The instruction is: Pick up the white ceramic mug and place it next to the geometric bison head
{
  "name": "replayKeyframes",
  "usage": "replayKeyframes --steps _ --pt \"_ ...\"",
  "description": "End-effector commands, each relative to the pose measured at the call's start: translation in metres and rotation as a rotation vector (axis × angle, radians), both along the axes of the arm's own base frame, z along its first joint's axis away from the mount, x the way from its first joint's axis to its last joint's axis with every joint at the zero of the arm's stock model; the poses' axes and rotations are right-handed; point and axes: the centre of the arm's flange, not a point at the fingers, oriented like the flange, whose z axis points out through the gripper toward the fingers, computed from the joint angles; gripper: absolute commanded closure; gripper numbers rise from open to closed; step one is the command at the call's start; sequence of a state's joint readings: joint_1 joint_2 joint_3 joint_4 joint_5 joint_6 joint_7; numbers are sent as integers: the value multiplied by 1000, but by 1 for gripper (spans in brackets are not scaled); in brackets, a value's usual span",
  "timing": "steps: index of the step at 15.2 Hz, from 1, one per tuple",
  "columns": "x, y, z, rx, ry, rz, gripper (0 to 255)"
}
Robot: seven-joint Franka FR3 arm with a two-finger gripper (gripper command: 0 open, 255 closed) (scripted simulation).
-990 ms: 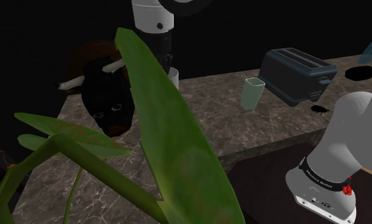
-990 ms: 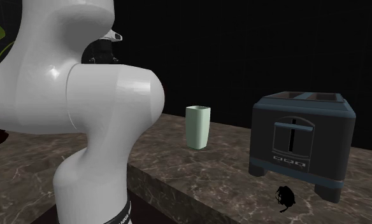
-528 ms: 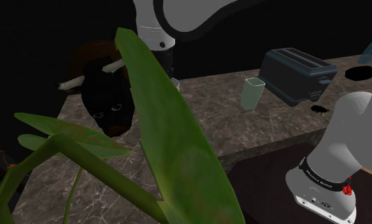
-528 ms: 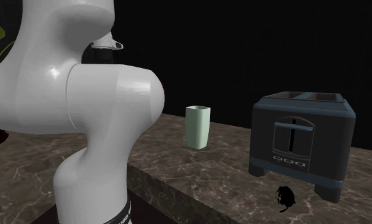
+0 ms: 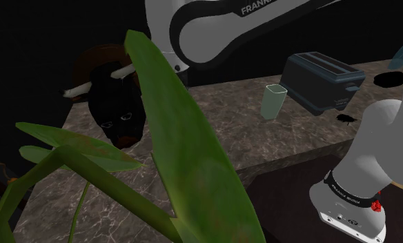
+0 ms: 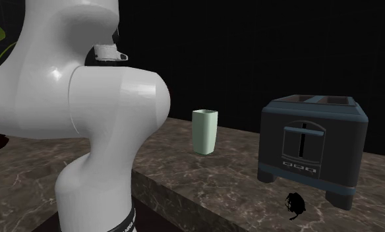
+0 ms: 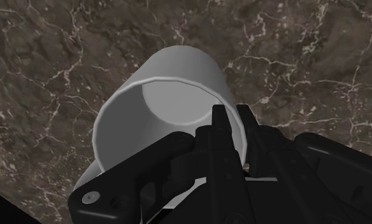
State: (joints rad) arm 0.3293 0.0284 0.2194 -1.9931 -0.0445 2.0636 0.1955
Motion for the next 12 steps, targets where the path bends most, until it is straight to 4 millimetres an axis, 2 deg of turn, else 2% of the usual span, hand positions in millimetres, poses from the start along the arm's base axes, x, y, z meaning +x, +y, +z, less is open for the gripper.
replayKeyframes --steps 1,12 --pt "-1 0 -11 0 -1 0 255" --pt "-1 0 -69 0 -1 0 255"
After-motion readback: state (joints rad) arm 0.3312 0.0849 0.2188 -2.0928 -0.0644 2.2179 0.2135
